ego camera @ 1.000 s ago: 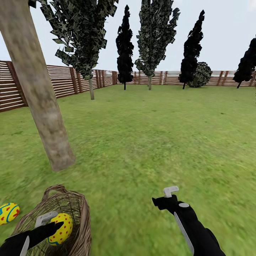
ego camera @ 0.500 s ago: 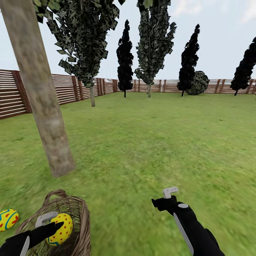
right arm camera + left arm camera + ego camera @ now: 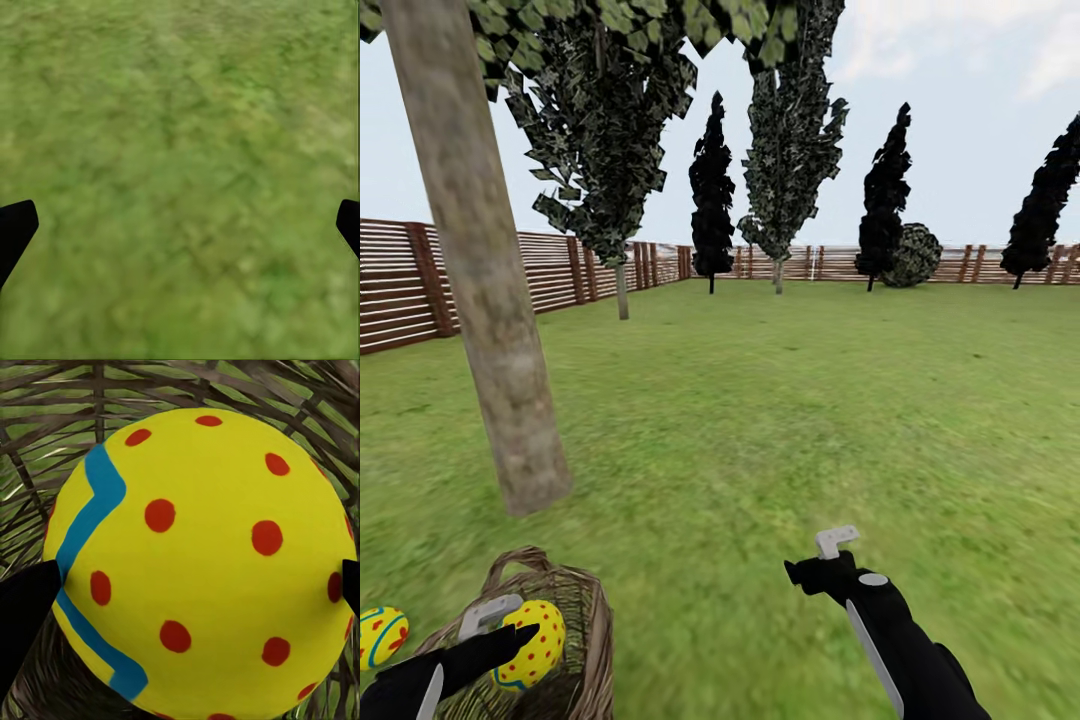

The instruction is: Take the three Easter eggs out of the wicker basket on the lawn in the garden, then place them on the lawn next to a single tree (choose any tree) so that all three eggs are next to the same tree and none are left in the basket.

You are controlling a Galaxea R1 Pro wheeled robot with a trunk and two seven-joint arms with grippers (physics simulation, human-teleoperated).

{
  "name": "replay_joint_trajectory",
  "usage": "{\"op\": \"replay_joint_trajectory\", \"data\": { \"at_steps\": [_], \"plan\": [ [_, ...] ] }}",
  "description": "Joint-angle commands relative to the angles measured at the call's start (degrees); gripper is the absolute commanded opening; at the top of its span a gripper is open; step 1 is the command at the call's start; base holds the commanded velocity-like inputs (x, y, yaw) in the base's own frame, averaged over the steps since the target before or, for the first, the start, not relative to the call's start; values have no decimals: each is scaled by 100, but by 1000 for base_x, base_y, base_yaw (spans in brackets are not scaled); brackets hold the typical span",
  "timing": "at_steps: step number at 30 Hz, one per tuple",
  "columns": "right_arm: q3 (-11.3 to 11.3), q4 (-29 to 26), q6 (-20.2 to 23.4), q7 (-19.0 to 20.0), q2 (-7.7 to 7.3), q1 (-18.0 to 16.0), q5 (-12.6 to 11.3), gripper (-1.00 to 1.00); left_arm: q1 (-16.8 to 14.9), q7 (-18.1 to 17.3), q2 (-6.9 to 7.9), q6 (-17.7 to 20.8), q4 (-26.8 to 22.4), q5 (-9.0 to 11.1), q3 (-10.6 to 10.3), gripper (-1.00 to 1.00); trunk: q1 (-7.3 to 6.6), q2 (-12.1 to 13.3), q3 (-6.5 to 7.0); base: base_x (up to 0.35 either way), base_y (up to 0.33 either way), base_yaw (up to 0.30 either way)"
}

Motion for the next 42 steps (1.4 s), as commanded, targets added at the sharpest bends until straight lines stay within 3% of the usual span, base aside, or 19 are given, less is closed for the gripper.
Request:
{"op": "replay_joint_trajectory", "data": {
  "at_steps": [1,4,42],
  "plan": [
    [7,-11,30,12,-5,-3,4,100,-5,-57,-4,21,-8,-56,21,-100,-4,-1,16,0,0,0],
    [8,-21,29,12,-5,-3,4,100,-5,-57,-4,21,-8,-50,20,-100,-11,3,83,0,0,0],
    [-9,-50,16,37,-48,-3,2,100,-5,-50,-21,21,33,-54,18,-100,-846,1527,765,0,0,0]
  ]
}}
